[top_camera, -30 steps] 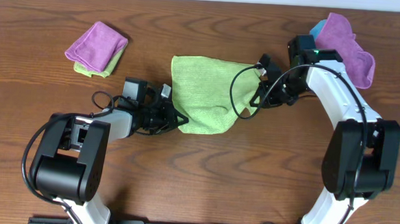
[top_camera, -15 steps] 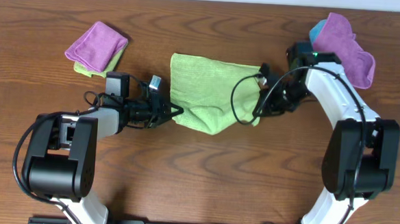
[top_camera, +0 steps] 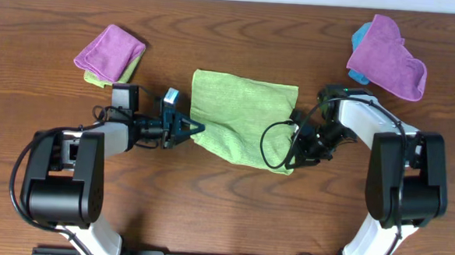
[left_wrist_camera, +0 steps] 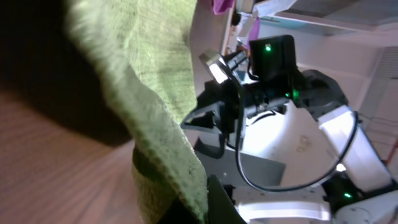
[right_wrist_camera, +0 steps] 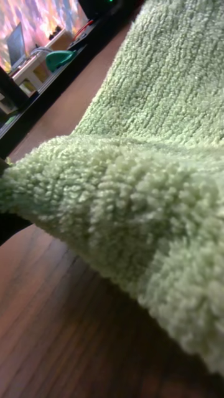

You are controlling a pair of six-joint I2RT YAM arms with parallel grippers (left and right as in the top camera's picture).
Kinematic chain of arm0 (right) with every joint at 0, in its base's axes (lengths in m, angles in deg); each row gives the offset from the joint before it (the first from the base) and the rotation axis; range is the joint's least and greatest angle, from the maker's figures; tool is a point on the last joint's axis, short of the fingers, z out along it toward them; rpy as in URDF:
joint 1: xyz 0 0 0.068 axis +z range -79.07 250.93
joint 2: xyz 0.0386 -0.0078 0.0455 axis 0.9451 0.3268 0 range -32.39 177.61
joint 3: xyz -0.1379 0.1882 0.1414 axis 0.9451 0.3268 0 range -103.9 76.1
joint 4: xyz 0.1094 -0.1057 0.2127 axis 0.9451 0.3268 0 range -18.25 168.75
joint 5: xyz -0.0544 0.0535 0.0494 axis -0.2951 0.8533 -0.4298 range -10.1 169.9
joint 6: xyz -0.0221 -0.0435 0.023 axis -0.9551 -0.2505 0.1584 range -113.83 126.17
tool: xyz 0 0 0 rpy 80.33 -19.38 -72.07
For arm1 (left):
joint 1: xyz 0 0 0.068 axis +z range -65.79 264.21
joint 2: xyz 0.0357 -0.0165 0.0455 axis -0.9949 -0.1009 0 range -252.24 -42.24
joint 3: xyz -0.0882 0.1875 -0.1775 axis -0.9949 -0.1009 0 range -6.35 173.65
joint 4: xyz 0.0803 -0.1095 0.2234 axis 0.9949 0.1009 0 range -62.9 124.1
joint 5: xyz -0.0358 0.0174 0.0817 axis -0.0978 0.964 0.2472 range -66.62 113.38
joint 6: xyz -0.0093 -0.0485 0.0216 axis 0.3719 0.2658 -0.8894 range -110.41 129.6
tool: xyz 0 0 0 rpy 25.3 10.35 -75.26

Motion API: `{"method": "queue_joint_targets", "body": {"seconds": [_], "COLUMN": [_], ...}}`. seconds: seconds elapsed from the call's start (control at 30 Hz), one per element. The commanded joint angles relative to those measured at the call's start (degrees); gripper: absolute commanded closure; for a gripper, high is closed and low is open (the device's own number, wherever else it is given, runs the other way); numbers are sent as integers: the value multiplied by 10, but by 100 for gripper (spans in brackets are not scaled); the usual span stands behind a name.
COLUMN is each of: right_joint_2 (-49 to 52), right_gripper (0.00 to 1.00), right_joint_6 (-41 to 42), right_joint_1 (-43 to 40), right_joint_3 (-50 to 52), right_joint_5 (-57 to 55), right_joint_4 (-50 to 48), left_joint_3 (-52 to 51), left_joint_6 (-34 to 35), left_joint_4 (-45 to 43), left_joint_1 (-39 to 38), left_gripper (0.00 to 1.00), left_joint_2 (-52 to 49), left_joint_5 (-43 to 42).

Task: Fold the cloth

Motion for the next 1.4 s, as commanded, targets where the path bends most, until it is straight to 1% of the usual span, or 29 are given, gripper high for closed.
{"method": "queue_joint_targets", "body": {"seconds": [0.0,0.23,0.4,0.57,0.67,0.8,0.93,1.03,1.27,1.37], "right_joint_2": [-3,-30,-57,-94,-121,-153,-168,-169,-169,-169], "right_gripper": [98,98,99,98,99,99,99,99,99,99], "right_joint_6": [-1,-1,2,14,22,48,75,91,125,146], "right_joint_1": [4,3,-11,-26,-26,-26,-26,-26,-26,-26], "right_joint_3": [1,7,46,86,92,92,92,92,92,92], "right_joint_5": [14,7,7,15,16,15,15,13,0,-21], "right_joint_4": [-1,10,-6,-26,-32,-61,-101,-134,-217,-265], "left_joint_3": [4,4,4,3,4,4,13,31,56,56], "left_joint_6": [-12,-77,-137,-202,-221,-217,-188,-164,-85,-83], "left_joint_4": [16,95,166,258,302,305,294,284,205,201], "left_joint_1": [6,17,43,57,53,45,45,45,45,45], "left_gripper": [94,94,94,94,94,94,94,94,94,94], "left_joint_2": [8,11,23,31,36,49,66,80,94,93], "left_joint_5": [-46,-66,-61,-38,-20,-14,-9,22,120,164]}}
